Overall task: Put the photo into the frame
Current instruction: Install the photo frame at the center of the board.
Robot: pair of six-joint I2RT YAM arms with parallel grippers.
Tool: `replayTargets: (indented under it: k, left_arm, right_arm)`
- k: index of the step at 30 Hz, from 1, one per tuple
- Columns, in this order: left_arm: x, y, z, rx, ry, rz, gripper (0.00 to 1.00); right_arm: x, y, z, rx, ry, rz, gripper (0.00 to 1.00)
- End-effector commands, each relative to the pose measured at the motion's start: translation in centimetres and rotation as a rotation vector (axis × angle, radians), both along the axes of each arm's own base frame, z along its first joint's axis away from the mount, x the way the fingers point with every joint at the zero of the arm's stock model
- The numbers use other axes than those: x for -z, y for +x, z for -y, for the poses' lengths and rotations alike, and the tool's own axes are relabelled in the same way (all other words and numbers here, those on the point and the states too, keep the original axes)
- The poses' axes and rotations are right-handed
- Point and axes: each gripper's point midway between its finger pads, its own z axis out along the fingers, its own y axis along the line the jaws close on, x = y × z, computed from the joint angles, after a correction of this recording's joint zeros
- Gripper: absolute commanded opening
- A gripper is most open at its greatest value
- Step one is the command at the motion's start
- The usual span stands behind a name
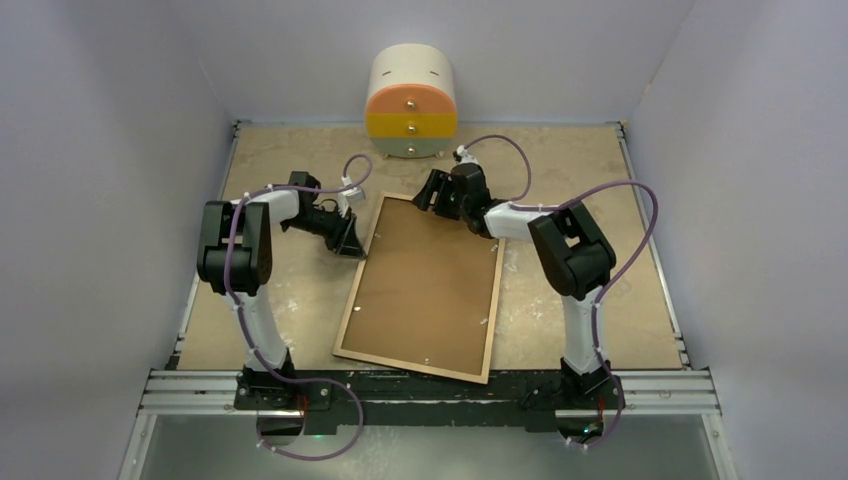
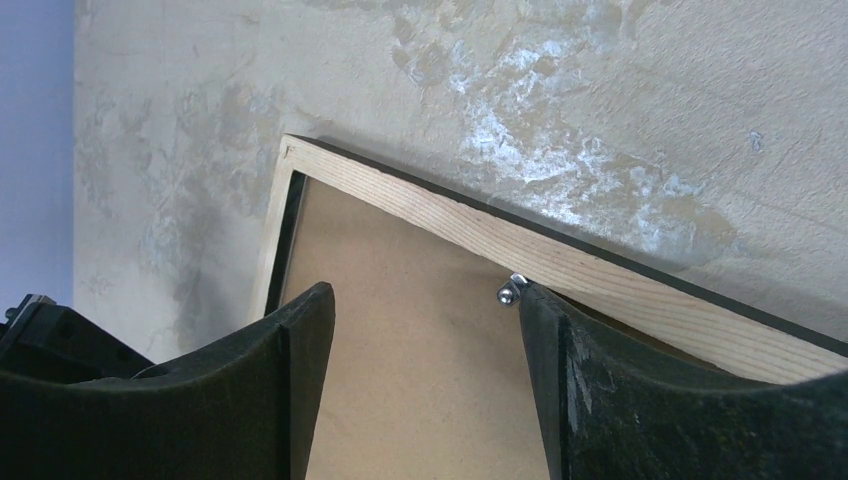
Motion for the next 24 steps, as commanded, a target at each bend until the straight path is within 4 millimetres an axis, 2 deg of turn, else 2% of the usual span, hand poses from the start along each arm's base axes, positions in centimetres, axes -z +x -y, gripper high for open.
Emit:
replayTargets:
  k: [1, 12, 17, 21, 24]
  left_arm:
    - [0.3, -1.6, 0.1, 0.036, 0.003, -0.021, 0.29]
    - [0.2, -1.8, 0.1, 0.040, 0.004, -0.025, 0.29]
    - [-0.7, -1.9, -0.3, 0.047, 0.005, -0.014, 0.33]
    - [-2.4, -1.7, -1.7, 0.047, 0.018, 0.007, 0.39]
    - [-3.0, -1.7, -4.1, 0.017, 0.032, 0.016, 0.41]
  right_arm:
    - [1.1, 0.4, 0.4, 0.000, -0.034, -0.013, 0.70]
    - [0.2, 0.4, 0.2, -0.012, -0.029, -0.001, 0.70]
    - [-0.5, 0.4, -0.4, -0.050, -0.023, 0.004, 0.72]
    - [-2.5, 0.0, 1.3, -0.023, -0.068, 0.028, 0.80]
    - [-4.6, -1.4, 3.1, 0.007, -0.096, 0.037, 0.89]
